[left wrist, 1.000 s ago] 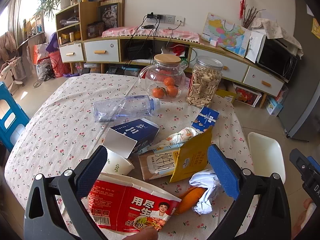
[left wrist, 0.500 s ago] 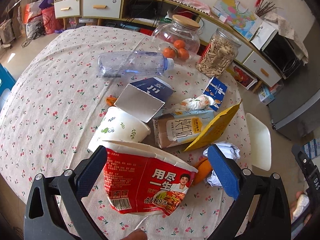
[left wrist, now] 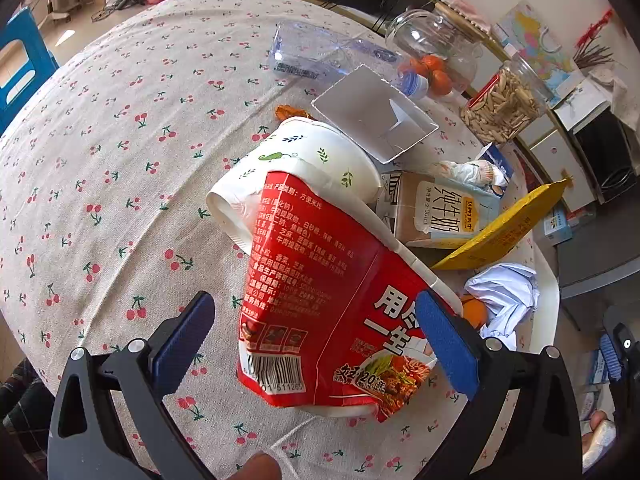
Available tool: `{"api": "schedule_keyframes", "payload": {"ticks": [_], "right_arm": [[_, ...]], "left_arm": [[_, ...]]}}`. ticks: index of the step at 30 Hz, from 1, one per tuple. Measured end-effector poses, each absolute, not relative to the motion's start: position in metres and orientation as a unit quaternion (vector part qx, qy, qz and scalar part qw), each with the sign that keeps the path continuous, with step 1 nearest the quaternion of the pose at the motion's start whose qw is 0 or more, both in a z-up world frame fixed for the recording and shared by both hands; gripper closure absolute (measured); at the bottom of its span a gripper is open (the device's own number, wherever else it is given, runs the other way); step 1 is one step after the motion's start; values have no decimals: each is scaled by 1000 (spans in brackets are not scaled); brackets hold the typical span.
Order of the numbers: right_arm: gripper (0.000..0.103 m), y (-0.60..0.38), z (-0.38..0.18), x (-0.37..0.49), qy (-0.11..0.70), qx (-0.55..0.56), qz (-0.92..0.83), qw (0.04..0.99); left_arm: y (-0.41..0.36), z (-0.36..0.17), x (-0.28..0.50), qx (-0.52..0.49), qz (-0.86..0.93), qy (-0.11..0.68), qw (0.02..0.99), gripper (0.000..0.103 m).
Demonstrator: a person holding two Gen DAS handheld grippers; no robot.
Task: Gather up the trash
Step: 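Grasp the red instant-noodle bag with the left tool, then grasp the yellow snack packet with the right tool while the left holds the red bag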
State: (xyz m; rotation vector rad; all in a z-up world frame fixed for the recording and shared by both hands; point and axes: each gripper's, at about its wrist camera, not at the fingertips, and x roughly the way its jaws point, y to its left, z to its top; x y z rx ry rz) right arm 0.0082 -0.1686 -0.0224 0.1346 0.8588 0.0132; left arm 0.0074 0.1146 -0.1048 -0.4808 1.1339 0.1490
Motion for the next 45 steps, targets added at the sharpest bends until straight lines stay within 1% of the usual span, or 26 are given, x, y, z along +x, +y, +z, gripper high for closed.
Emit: {"api": "schedule_keyframes", "payload": {"ticks": [1,2,3,4,5,7,11,15,23,28,37,38,39,40,41,42,43,44,45], "right_arm": [[7,-167,-23,8,416,61,7,907],[7,-167,-23,9,417,57,7,907],[7,-166,-24,8,417,55,9,907],[7,-166,-24,9,419,55,11,906],[7,-166,-25,9,420,54,13,906],[7,-166,-27,10,424,58,17,904],[7,-162,-27,12,426,60,37,902],[7,-147,-25,13,412,29,61,909],[7,-106,-23,23,394,-29,136,908],[7,-79,-28,31,393,-40,151,906],[8,-44,-44,64,402,-54,173,898],[13,-42,-46,67,401,-54,174,898],[35,-42,-47,68,403,-52,179,896],[53,-41,-50,70,412,-51,184,891],[55,-40,-52,72,421,-53,182,887],[62,-41,-53,72,419,-56,175,889],[72,-42,-53,71,418,-55,177,889],[77,-43,-53,71,421,-51,179,888],[90,-44,-54,71,423,-48,177,887]], "left_arm": [[116,-108,9,-235,67,534,809,8],[118,-110,9,-248,61,535,805,18],[120,-111,8,-262,48,534,802,25],[121,-110,7,-266,37,534,801,36],[120,-107,6,-259,34,534,804,44],[117,-98,3,-237,29,525,817,52],[112,-84,-2,-199,12,513,835,60],[109,-65,-8,-164,4,492,855,60],[105,-17,-20,-82,10,406,910,60],[120,-13,-15,-90,20,403,911,60],[141,-24,-10,-118,32,422,898,60],[142,-25,-9,-118,33,425,897,60],[142,-27,-8,-118,34,427,896,60],[142,-28,-8,-119,35,429,895,60],[142,-29,-7,-121,36,430,894,60],[143,-29,-7,-123,35,431,893,60],[142,-30,-6,-125,35,432,893,60],[143,-30,-7,-127,35,432,892,60],[143,-30,-7,-128,36,431,893,60]]}}
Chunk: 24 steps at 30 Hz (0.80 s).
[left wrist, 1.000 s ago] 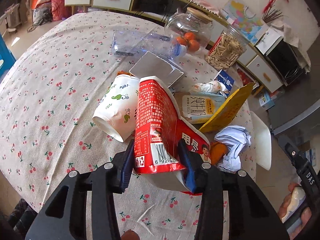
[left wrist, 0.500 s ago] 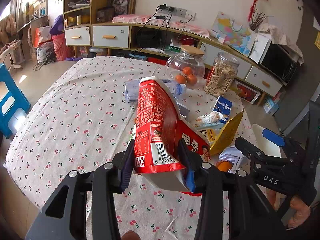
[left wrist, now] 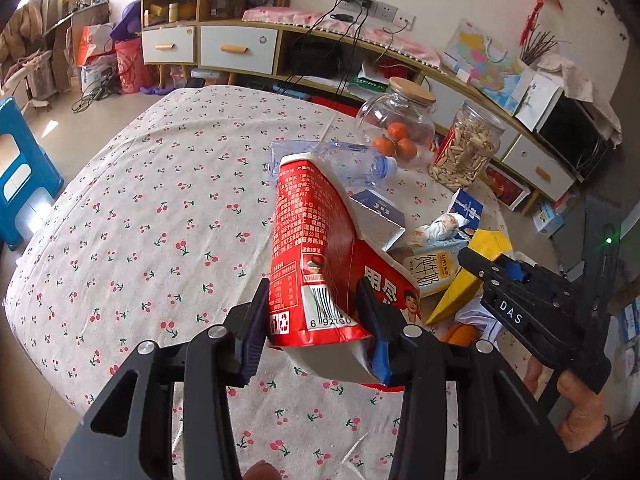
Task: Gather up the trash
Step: 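Grasp the yellow snack packet with the right tool while the left holds the red bag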
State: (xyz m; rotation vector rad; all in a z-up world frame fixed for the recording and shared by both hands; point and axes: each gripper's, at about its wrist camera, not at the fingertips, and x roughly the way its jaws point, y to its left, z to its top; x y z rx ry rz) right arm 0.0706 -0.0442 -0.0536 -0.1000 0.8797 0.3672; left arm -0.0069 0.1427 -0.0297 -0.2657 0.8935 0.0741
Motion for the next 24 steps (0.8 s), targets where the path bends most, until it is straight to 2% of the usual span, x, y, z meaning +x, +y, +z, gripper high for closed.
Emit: {"api": "schedule_keyframes", "payload": {"ticks": [24], "right_arm": [[93,-115,0,43,363,43,152,918]], "left_arm": [[109,-17,-1,-143,17,393,908,60]]}}
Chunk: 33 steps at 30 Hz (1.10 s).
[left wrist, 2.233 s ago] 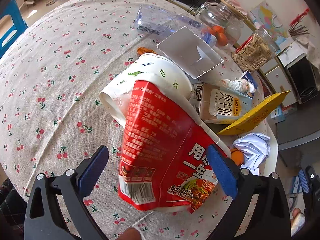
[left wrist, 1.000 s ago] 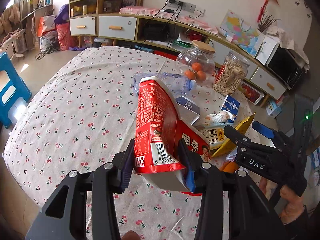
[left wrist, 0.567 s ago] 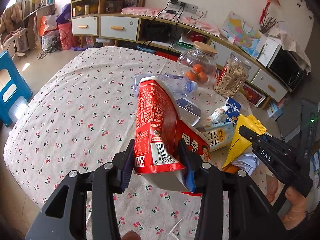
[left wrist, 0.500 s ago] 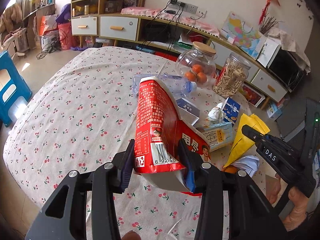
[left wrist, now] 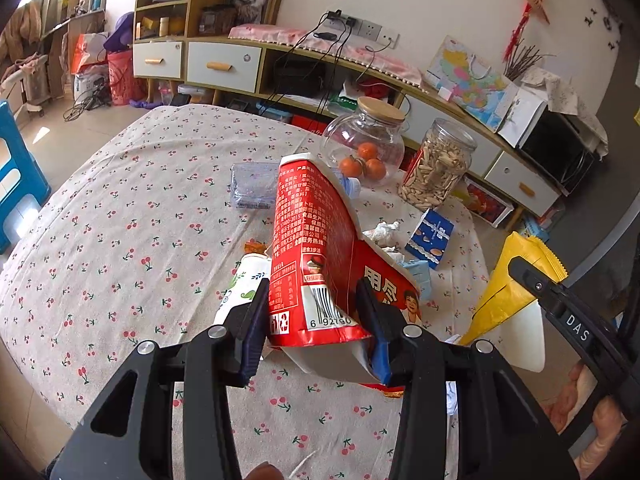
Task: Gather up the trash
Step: 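Grasp the yellow snack packet with the right tool while the left holds the red bag, then drop the yellow packet into the white bin with the right tool while the left drops the red bag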
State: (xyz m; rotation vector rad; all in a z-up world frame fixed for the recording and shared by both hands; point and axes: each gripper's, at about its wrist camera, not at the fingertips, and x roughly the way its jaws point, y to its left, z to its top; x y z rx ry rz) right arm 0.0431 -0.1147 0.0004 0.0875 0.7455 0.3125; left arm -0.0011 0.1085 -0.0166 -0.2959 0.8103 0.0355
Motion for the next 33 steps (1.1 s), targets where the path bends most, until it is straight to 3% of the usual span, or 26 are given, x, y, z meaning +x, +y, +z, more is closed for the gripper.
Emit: {"api": "schedule_keyframes", "payload": {"ticks": [14,29,30,33], "right_arm": [[92,-189,21,26,304,67,69,948],[91,-286,6,33,305,61,-99,945],[89,-293,5,36,306,64,-107,944],[68,-310,1,41,314,65,-129,939]], "left_arm": [[53,-11,8,-128,-27,363,923,60],[-17,-9,10,-87,-87,349,929,60],[-24,-8,11,-83,-92,349,929,60],[-45,-5,15,-69,-108,348,929,60]]}}
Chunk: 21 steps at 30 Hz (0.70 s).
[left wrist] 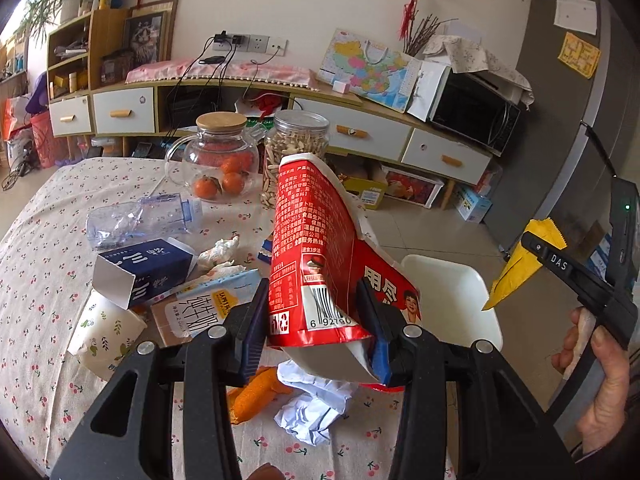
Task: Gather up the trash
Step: 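Drop the yellow packet into the white bin with the right tool while the left drops the red bag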
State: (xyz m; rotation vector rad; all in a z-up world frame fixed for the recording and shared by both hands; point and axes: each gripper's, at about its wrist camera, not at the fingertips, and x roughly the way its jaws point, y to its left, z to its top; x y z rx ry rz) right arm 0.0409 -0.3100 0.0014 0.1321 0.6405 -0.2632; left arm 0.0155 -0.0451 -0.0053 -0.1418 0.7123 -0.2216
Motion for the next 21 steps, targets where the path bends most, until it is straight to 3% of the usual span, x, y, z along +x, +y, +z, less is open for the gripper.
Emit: {"api": "schedule_keyframes", "payload": {"ticks": [5,7,12,21], "right_arm": [[42,-342,2,35,321,84,-184,925],[23,-355,7,26,303,83,-222,923],[12,-387,20,7,274,83,-286,915],[9,-424,28,-14,254,104,-332,902]], "left_arm": [[-88,-1,35,-70,-142,356,921,60],[-107,1,41,-66,-154,356,919,60],[-158,1,53,-49,-184,358,914,60],[-237,-7,77,-16,-222,375,900,60]]}}
